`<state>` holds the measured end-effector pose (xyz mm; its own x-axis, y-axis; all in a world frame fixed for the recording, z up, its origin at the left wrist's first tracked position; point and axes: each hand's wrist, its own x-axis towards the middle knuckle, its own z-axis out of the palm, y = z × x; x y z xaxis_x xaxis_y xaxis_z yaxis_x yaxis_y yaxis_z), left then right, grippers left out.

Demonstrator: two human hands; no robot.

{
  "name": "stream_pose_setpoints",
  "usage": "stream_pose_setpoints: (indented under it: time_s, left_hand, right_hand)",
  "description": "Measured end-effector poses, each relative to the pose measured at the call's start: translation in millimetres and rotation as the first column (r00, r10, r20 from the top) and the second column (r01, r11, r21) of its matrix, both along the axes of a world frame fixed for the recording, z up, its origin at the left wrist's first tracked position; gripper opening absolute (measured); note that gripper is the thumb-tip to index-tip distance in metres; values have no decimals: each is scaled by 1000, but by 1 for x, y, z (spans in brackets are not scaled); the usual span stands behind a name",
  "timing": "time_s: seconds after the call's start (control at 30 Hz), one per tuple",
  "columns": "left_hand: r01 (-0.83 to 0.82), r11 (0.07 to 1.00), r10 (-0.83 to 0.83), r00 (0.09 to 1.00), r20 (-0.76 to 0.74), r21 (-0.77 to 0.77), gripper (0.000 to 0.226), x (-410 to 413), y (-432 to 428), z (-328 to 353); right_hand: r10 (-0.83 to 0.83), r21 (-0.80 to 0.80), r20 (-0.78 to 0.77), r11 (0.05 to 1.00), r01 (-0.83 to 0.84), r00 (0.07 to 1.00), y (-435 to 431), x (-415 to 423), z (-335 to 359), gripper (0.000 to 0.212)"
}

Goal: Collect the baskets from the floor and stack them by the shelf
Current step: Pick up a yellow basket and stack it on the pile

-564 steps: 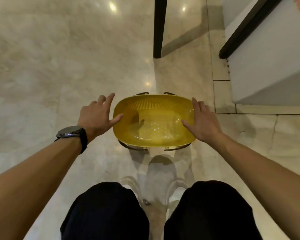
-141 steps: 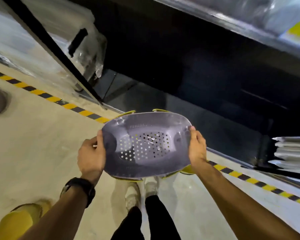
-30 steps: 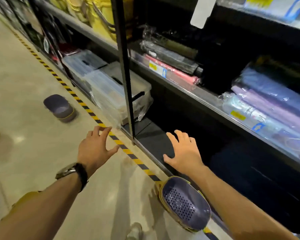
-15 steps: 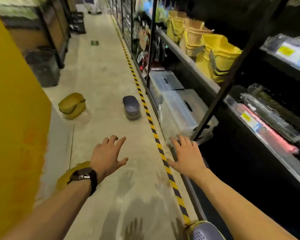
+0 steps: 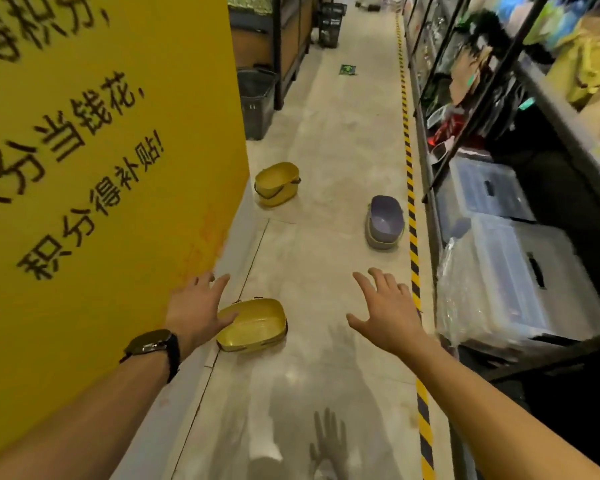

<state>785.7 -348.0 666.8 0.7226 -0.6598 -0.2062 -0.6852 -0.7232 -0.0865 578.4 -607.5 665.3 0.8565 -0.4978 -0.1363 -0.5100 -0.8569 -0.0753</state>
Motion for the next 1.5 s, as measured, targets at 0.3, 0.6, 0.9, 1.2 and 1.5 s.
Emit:
stream_pose_setpoints:
  time_s: [0.3, 0.6, 0.9, 1.2, 1.5]
  left_hand:
    - [-272, 958, 272, 962, 16, 93, 73, 40, 61, -13]
    - [-234, 951, 242, 970, -17, 203, 73, 96, 70, -64]
    - [-134, 963, 149, 988, -47, 235, 69, 128, 47, -197]
    - [-117, 961, 131, 991, -41, 250, 65, 148, 34, -424]
    - [-136, 976, 130, 990, 46, 169, 63, 187, 20, -604]
  right_hand:
    - [260, -31, -77, 964, -263, 963, -16, 106, -20, 86]
    - [335, -2, -107, 942, -337, 936, 8, 187, -70, 86]
    - [386, 74, -231, 922, -379, 893, 5, 221, -212, 83]
    - [407, 67, -269, 912, -405, 873, -25, 239, -436, 85]
    - [428, 17, -157, 902, -431, 890, -58, 269, -625, 92]
